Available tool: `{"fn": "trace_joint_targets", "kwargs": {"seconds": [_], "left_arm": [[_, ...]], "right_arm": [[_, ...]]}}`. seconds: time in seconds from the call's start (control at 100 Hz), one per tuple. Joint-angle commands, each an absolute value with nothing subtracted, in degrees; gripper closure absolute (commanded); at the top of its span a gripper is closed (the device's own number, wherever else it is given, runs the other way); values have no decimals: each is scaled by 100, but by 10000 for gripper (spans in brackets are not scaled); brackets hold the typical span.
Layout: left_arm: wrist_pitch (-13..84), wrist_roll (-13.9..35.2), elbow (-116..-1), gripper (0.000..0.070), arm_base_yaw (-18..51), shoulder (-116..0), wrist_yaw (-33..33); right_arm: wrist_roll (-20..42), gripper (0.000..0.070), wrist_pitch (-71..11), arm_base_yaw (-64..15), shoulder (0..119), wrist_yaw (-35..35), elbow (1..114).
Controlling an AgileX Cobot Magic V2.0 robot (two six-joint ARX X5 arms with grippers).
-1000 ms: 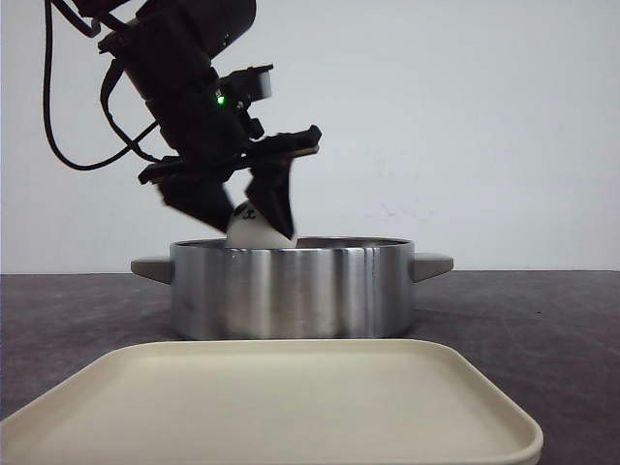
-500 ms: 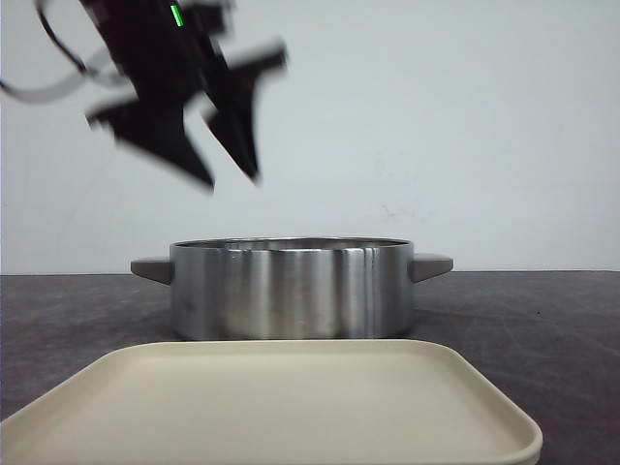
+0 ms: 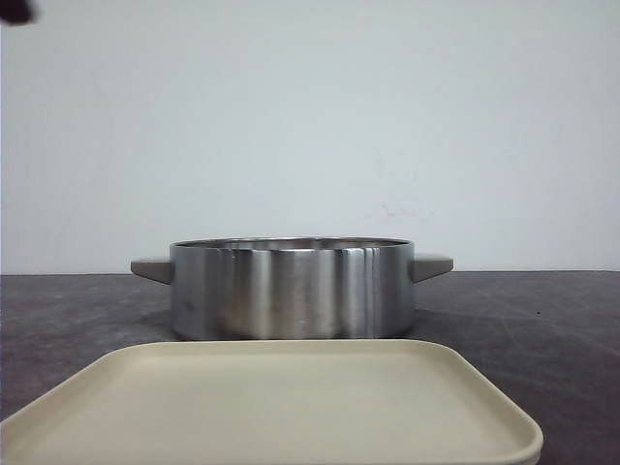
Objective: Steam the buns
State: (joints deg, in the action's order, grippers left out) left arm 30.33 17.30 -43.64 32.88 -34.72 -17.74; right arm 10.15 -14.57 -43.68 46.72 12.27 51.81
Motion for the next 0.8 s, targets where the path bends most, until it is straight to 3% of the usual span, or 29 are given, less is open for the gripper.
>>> {"fn": "trace_joint_targets", "kwargs": {"seconds": [0.0,0.13,0.79], "left_arm": [[3024,1931,-4241,700,3232,-2980,-1828],[3450,1887,-4150,700,3098,-2423,-1984],[3774,1865,-4152,700,3081,-1957,-2078]], "right_arm": [[1055,684,-733,-4418,4460,1315,4705],[1175,684,32,-4418,4158,1369,4171],[1155,684,137,-4412,4064,1356,4169]]}}
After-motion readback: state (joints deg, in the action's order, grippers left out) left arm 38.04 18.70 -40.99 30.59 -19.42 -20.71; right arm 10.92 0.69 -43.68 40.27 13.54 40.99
